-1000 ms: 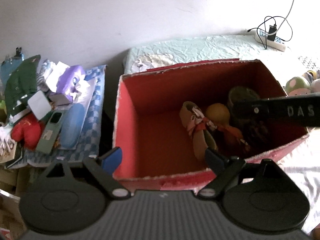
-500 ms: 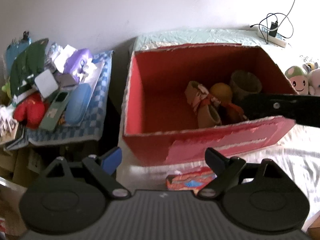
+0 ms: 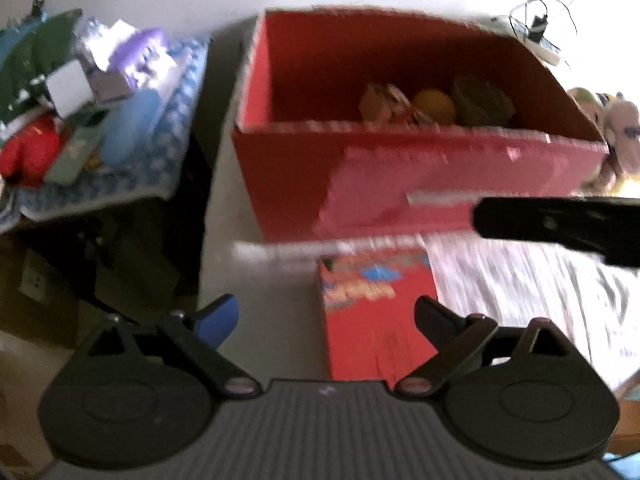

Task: Organize objects
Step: 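Withdraw the right gripper from the box toward the red gift box, then close the right gripper on the red patterned gift box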

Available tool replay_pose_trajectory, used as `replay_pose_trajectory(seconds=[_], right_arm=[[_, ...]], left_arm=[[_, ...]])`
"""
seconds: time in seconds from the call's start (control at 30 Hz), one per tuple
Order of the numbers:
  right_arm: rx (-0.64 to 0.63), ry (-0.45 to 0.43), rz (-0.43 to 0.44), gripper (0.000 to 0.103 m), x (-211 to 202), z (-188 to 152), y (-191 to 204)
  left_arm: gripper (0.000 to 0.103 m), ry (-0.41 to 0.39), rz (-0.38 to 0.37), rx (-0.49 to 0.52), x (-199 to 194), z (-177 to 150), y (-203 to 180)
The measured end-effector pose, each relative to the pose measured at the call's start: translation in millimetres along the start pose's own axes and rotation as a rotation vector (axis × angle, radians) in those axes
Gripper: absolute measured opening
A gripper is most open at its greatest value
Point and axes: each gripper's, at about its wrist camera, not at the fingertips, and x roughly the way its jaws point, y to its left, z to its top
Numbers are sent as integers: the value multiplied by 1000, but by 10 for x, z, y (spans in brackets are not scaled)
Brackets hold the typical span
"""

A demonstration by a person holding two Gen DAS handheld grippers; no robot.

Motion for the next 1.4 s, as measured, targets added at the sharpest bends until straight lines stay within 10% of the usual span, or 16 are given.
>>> replay_pose_trajectory(seconds=[1.4], right_arm=[[216, 253, 34, 56, 627, -201, -169]], left_arm=[[87, 103, -126, -20, 370, -196, -137]])
